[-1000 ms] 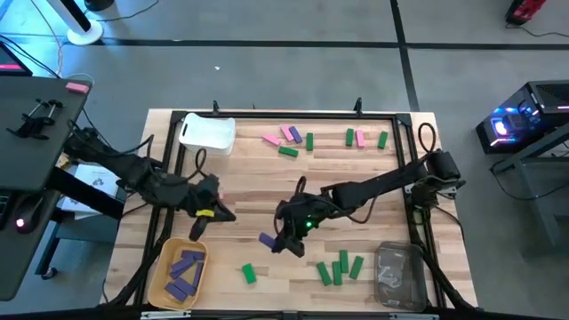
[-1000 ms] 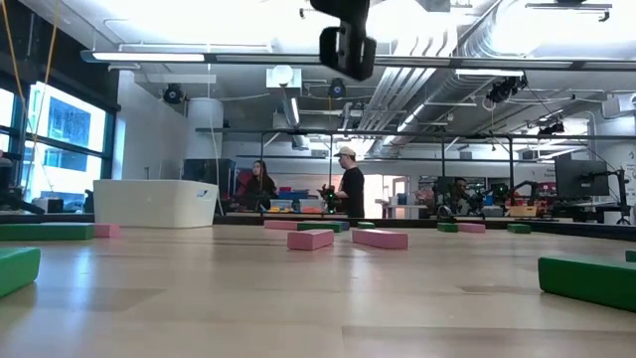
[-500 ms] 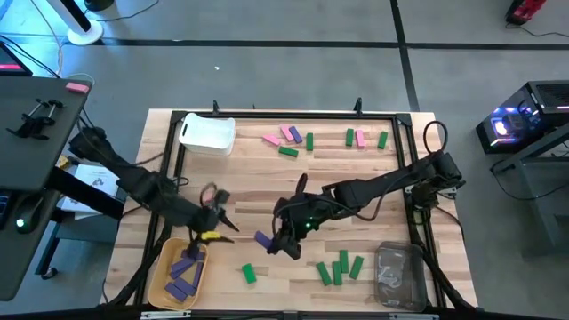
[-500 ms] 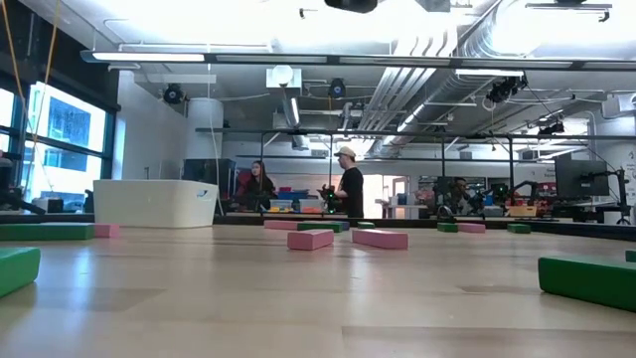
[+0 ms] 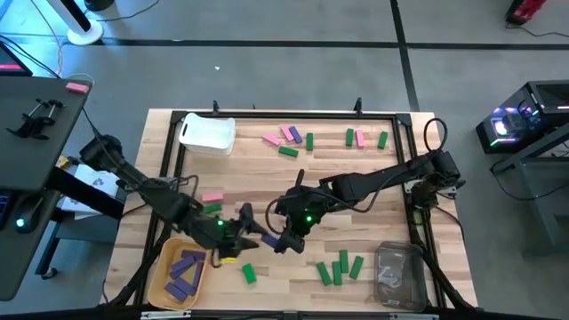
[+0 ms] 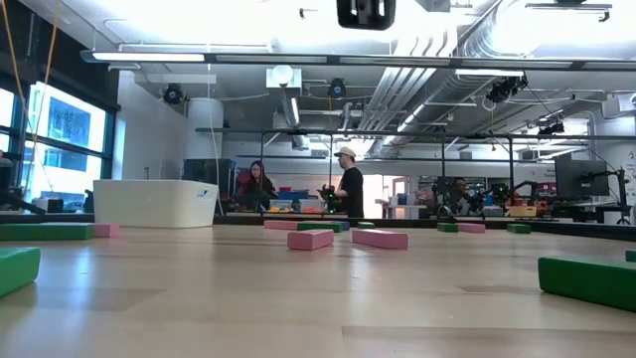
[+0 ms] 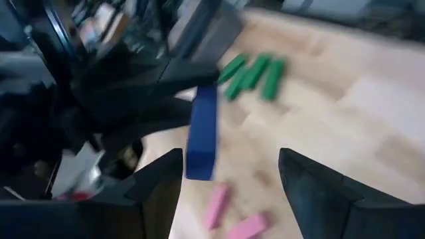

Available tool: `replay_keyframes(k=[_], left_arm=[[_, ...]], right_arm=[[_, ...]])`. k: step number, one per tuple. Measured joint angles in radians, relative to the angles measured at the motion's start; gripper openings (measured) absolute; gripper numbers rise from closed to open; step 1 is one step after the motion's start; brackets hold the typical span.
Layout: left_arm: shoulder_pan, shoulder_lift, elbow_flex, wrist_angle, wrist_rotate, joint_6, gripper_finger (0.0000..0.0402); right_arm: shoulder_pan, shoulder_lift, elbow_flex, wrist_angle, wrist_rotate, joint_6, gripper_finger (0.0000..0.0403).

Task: Sort blocks
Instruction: Put the violet block into the yellow bin

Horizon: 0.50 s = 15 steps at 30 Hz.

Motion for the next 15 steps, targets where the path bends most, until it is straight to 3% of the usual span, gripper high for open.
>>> replay_keyframes(k=[4, 15], left_arm=[[0.006, 0.051, 0.000, 0.069, -0.123, 0.003, 0.0237], [-0.016, 0.101, 0.000, 0.166, -0.098, 0.063, 0.0221]], right_arm=[[0.000, 0.000, 0.000, -0.023, 0.008, 0.022, 0.0000], [0.000, 0.000, 0.000, -0.016, 0.018, 0.044, 0.0000]])
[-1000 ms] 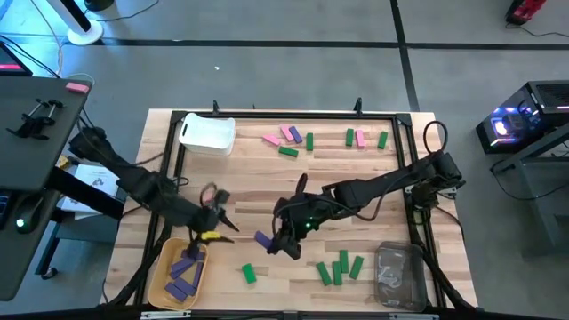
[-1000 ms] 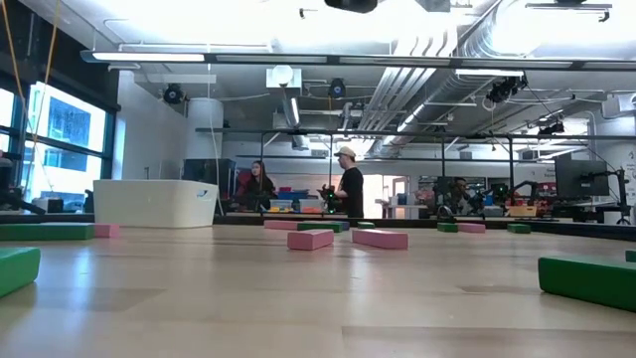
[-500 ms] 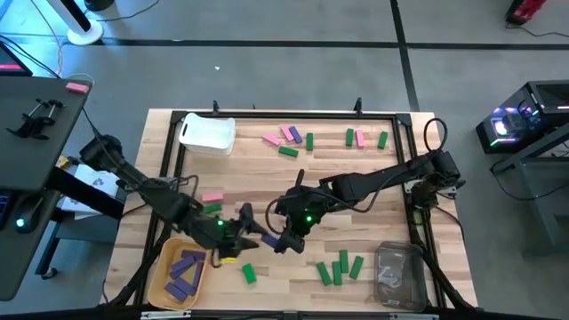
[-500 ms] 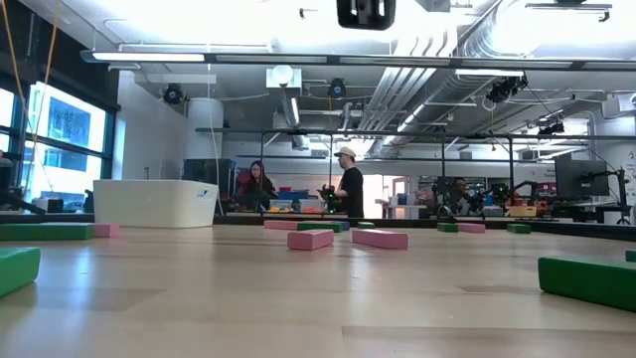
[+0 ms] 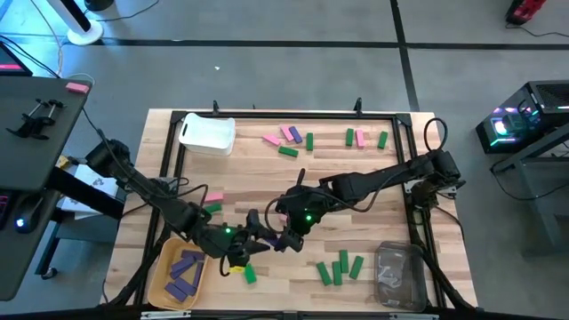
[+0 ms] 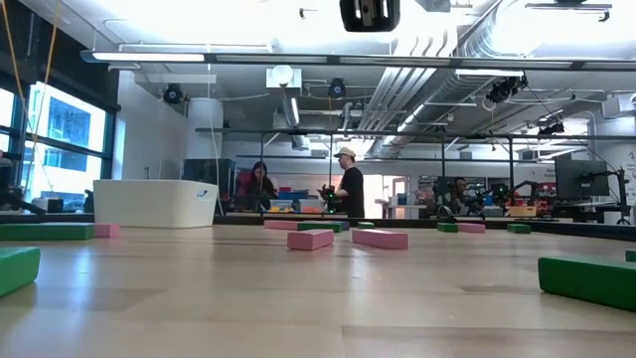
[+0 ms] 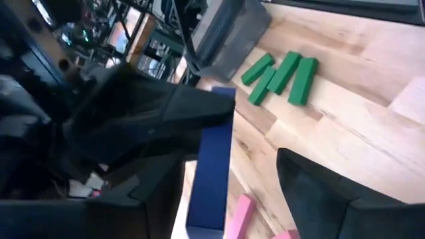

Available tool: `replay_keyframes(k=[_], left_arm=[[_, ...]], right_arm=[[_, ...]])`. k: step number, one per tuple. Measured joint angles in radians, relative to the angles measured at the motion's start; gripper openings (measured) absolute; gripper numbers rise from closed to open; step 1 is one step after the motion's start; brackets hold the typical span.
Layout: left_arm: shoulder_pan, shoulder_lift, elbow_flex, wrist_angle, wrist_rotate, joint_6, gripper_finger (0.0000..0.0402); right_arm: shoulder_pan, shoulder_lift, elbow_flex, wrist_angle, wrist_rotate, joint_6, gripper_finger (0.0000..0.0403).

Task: Sort blocks
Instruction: Put the violet block into the yellow bin

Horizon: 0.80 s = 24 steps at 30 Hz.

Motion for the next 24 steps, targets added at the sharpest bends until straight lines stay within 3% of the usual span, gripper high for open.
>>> replay_keyframes(k=[4, 10, 16, 24], left_arm=[[0.016, 0.012, 0.000, 0.007, -0.008, -0.036, 0.0167], [0.025, 0.019, 0.000, 0.020, -0.025, -0.035, 0.0031], [0.025, 0.020, 0.034, -0.014, -0.016, -0.051, 0.0027], [0.026, 0.018, 0.050, -0.104, -0.042, -0.153, 0.0026]], right_arm=[[0.000, 0.000, 0.000, 0.000, 0.004, 0.000, 0.0000], [0.000, -0.001, 0.000, -0.002, -0.002, 0.002, 0.0001], [-0.001, -0.008, 0.000, 0.020, -0.003, 0.079, 0.0036], [-0.019, -0.017, 0.063, -0.047, 0.003, 0.034, 0.0145]])
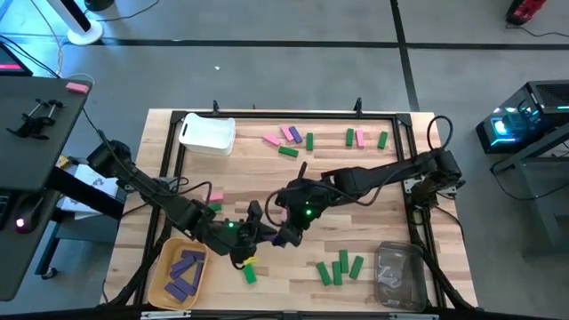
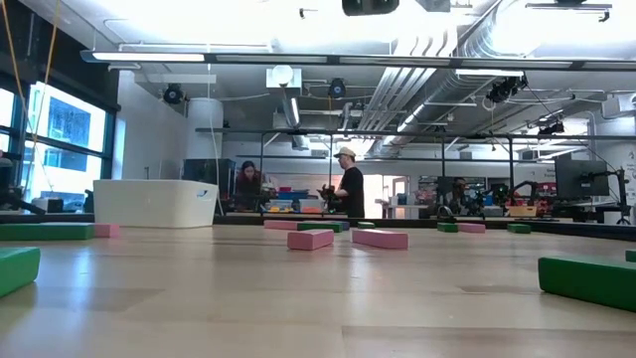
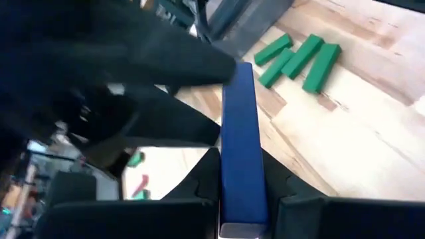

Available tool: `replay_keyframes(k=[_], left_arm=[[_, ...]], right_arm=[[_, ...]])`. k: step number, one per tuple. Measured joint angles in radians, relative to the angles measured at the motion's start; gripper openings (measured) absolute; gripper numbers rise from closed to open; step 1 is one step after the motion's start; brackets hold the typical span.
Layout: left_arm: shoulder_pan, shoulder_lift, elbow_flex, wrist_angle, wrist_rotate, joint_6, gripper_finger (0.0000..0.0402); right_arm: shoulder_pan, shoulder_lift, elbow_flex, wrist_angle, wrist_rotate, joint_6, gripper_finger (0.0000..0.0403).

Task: Sort blocks
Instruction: Put the violet block into the yellow bin

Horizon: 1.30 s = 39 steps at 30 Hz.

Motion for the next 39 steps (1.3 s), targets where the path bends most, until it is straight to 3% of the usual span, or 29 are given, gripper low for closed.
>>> replay_keyframes(k=[4, 7, 10, 14, 20, 25, 28, 33, 39], left_arm=[[-0.008, -0.009, -0.001, -0.095, -0.011, -0.096, 0.0026], [-0.030, -0.038, -0.001, -0.256, -0.012, -0.247, 0.0026], [-0.078, -0.079, -0.002, -0.508, 0.025, -0.560, 0.0026], [-0.217, -0.138, -0.002, -0.764, 0.146, -1.092, 0.0026], [-0.501, -0.167, -0.002, -0.776, 0.367, -1.674, 0.0026], [-0.648, -0.126, -0.002, -0.812, 0.445, -2.069, 0.0026], [-0.675, -0.105, -0.003, -0.808, 0.451, -2.155, 0.0037], [-0.661, -0.098, -0.003, -0.799, 0.470, -2.187, 0.0126], [-0.608, -0.130, -0.003, -0.786, 0.526, -2.060, 0.0208]], right_arm=[[-0.020, -0.019, 0.045, -0.086, -0.006, -0.059, 0.0179], [-0.033, -0.031, 0.086, -0.205, 0.001, -0.114, 0.0188], [-0.036, -0.052, 0.112, -0.323, 0.055, -0.172, 0.0190], [-0.028, -0.082, 0.123, -0.427, 0.167, -0.223, 0.0190], [-0.029, -0.079, 0.064, -0.401, 0.232, -0.266, 0.0190], [-0.050, -0.078, 0.004, -0.341, 0.233, -0.274, 0.0190], [-0.062, -0.078, 0.001, -0.338, 0.232, -0.288, 0.0190], [-0.069, -0.082, 0.001, -0.334, 0.220, -0.292, 0.0190], [-0.066, -0.089, 0.001, -0.334, 0.202, -0.291, 0.0190]])
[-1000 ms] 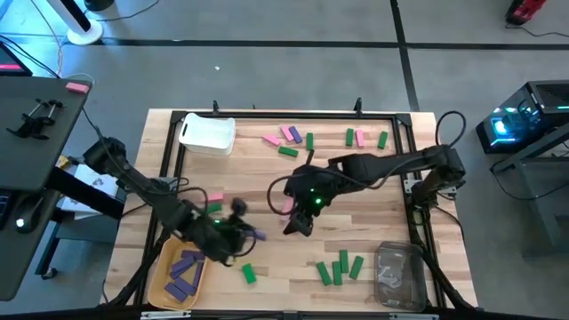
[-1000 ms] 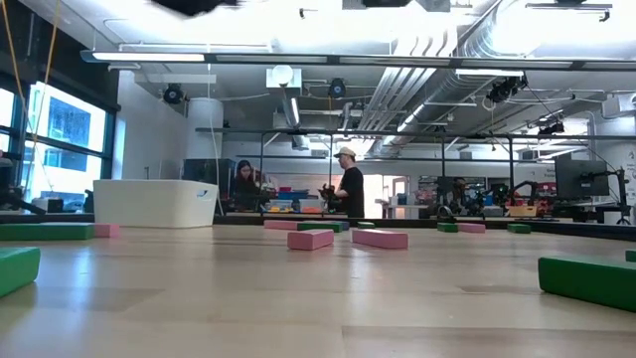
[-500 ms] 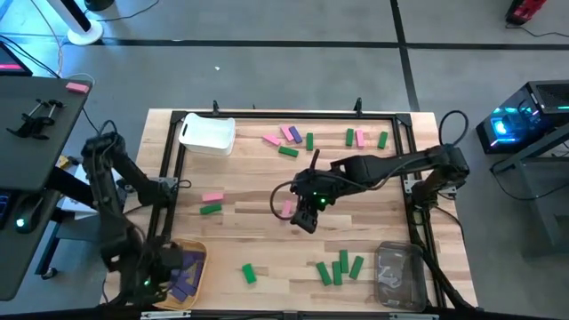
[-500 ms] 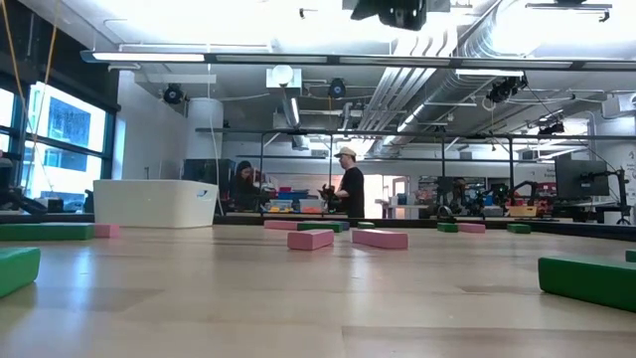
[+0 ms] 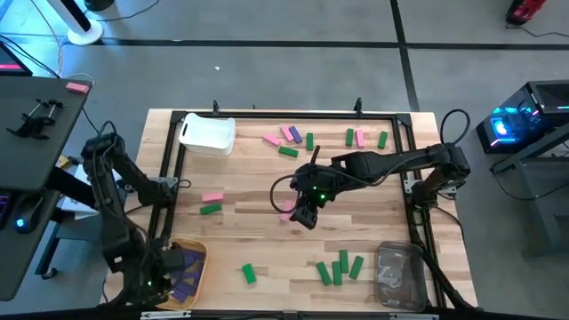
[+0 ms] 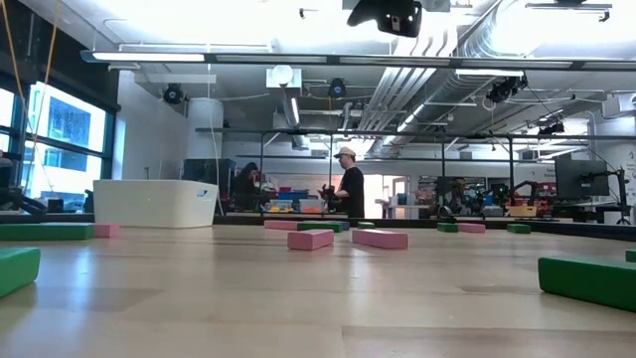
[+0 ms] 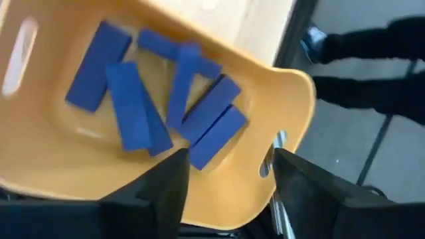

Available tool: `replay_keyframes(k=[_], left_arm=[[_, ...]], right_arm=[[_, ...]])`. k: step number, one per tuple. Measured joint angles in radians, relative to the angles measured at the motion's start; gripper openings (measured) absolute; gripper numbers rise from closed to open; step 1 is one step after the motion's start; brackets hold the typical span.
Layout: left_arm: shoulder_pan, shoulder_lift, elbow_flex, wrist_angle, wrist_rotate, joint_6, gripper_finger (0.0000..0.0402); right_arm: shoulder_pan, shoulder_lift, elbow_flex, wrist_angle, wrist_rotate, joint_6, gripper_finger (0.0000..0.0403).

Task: Sort blocks
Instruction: Put the violet block into the yellow bin

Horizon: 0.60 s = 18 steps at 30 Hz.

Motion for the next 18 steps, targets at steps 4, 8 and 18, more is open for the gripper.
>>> replay_keyframes(k=[4, 8, 18], left_arm=[[0.065, -0.055, 0.000, -0.011, -0.012, 0.166, 0.0226], [0.155, -0.128, 0.000, -0.034, -0.192, 0.351, 0.0228], [0.707, -0.259, -0.075, 0.170, -0.556, 0.881, 0.0228]], right_arm=[[0.002, -0.006, 0.000, 0.000, -0.016, 0.044, 0.0190], [0.003, -0.020, 0.000, 0.009, 0.003, 0.120, 0.0190], [0.001, -0.029, 0.001, 0.018, 0.319, 0.370, 0.0190]])
